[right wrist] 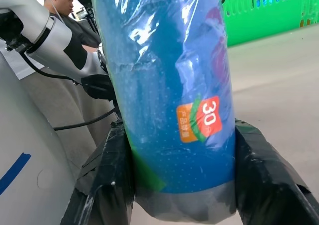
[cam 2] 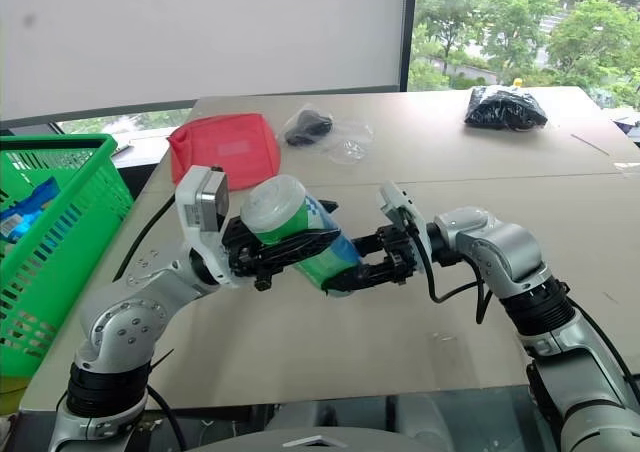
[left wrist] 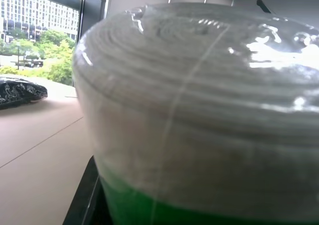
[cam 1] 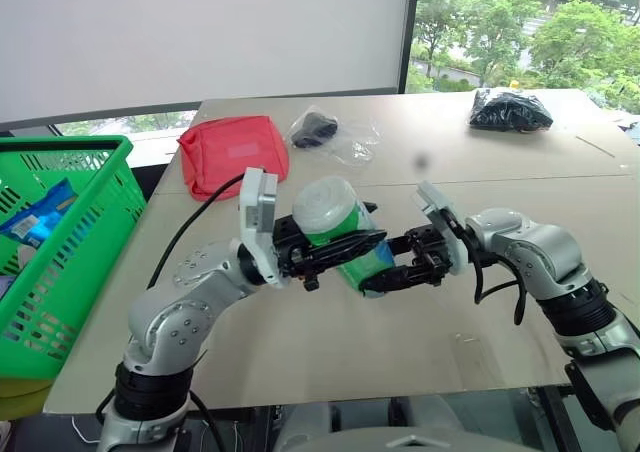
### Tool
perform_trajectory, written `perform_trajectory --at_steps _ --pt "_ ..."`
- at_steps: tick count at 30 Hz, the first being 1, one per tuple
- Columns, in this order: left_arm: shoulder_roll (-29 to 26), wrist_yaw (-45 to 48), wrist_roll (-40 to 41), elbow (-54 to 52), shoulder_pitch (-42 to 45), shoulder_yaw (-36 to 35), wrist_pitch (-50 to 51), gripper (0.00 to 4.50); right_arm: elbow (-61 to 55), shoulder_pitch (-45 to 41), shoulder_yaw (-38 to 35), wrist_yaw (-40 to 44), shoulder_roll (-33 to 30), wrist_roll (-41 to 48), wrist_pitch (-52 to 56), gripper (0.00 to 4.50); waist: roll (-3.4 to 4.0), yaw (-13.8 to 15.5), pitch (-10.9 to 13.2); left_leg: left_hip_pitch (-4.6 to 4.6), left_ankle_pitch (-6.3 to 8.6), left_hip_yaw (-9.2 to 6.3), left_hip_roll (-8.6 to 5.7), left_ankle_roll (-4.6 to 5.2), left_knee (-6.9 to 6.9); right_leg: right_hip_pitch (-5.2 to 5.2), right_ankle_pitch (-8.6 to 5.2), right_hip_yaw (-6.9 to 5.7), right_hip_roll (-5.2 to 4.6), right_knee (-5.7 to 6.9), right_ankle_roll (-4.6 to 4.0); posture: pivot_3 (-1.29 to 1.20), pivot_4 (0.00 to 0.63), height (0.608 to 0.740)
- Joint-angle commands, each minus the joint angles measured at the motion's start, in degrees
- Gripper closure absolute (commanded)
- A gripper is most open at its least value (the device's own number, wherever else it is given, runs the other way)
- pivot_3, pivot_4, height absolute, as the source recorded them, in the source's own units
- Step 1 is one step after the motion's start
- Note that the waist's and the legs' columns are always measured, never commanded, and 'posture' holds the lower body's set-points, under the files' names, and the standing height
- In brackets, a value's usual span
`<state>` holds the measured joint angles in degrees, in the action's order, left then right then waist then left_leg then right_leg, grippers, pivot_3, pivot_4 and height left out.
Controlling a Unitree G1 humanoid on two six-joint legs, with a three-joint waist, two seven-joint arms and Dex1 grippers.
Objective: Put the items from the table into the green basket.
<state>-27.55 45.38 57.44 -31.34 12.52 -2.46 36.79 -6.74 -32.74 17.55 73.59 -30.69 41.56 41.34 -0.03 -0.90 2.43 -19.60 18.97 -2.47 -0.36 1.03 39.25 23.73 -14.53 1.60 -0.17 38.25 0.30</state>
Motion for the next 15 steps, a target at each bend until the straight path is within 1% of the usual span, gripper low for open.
perform_trajectory --at_steps 1,2,3,4,5,6,8,11,12,15 --pt "-0.1 -3.3 -0.5 -0.1 1.0 -2.3 -0.8 2.68 -2.7 -0.2 -1.8 0.0 0.3 0.9 0.7 2.59 0.0 0.0 0.0 0.0 0.0 0.0 0.0 0.0 0.0 0.0 0.0 0.0 0.0 0.0 0.0 -0.05 0.0 0.74" --pt "-0.3 -3.4 -0.4 -0.3 0.8 -2.6 -0.7 2.68 -2.8 -0.2 -1.8 0.5 0.0 1.0 1.0 1.61 0.0 0.0 0.0 0.0 0.0 0.0 0.0 0.0 0.0 0.0 0.0 0.0 0.0 0.01 0.0 -0.04 0.0 0.74" --pt "-0.5 -3.5 -0.3 -0.5 0.5 -2.7 -0.7 2.68 -2.9 -0.1 -1.8 0.5 -0.1 0.5 0.6 1.15 0.0 0.0 0.0 0.0 0.0 0.0 0.0 0.0 0.0 0.0 0.0 0.0 0.0 0.02 0.0 -0.04 0.0 0.74" --pt "-0.7 -3.6 -0.1 -0.7 0.3 -2.9 -0.6 2.68 -2.9 0.0 -2.1 0.0 0.3 -0.1 -0.3 0.59 0.0 0.0 0.0 0.0 0.0 -0.01 0.0 0.0 0.0 0.0 0.0 0.0 0.0 0.02 0.0 -0.05 0.0 0.74" --pt "-0.9 -3.8 0.1 -0.9 0.2 -2.9 -0.7 2.68 -2.7 0.1 -2.4 -1.9 1.1 -1.1 -1.1 0.21 0.0 0.0 0.0 0.0 0.0 -0.01 0.0 0.0 0.0 0.0 0.0 0.0 0.0 0.02 0.0 -0.05 0.0 0.74" --pt "-1.0 -4.2 0.4 -1.0 0.0 -3.1 -0.6 2.68 -2.5 0.1 -2.7 -2.8 1.5 -1.4 -1.0 0.04 0.0 -0.1 0.0 0.0 0.0 -0.01 0.0 0.0 0.0 0.0 0.0 0.0 0.0 0.02 0.0 -0.05 0.0 0.74" --pt "-1.3 -5.0 1.2 -1.5 -0.3 -4.0 -0.4 2.68 -2.5 0.0 -2.7 -1.4 0.8 -0.6 0.1 0.04 0.0 0.0 0.0 0.0 0.0 -0.01 0.0 0.0 0.0 0.01 0.0 0.0 0.0 0.03 0.0 -0.04 0.0 0.74" --pt "-3.0 -8.1 3.3 -1.6 -0.6 -7.7 0.6 2.68 -1.1 0.3 -3.9 -1.3 -0.5 -2.4 -2.4 0.04 0.0 0.0 0.0 -0.01 0.0 -0.04 -0.03 0.0 0.01 0.0 0.0 -0.01 -0.03 0.03 0.0 -0.04 0.0 0.74" --pt "-4.1 -9.3 2.9 -1.3 -0.7 -9.5 0.6 2.68 -0.3 0.4 -4.7 -1.3 -0.8 -3.4 -4.2 0.04 0.0 0.0 0.0 -0.01 0.0 -0.06 -0.03 0.0 0.01 0.01 0.0 -0.03 -0.04 0.03 0.0 -0.04 0.0 0.74" --pt "-8.9 -12.6 -1.8 0.0 -1.2 -16.5 -0.9 2.68 1.5 0.9 -7.8 0.4 -0.9 -7.3 -16.0 0.04 0.01 0.0 0.0 0.0 -0.01 -0.09 -0.03 -0.01 0.02 0.01 0.0 -0.06 -0.02 0.06 0.0 -0.03 0.0 0.74"
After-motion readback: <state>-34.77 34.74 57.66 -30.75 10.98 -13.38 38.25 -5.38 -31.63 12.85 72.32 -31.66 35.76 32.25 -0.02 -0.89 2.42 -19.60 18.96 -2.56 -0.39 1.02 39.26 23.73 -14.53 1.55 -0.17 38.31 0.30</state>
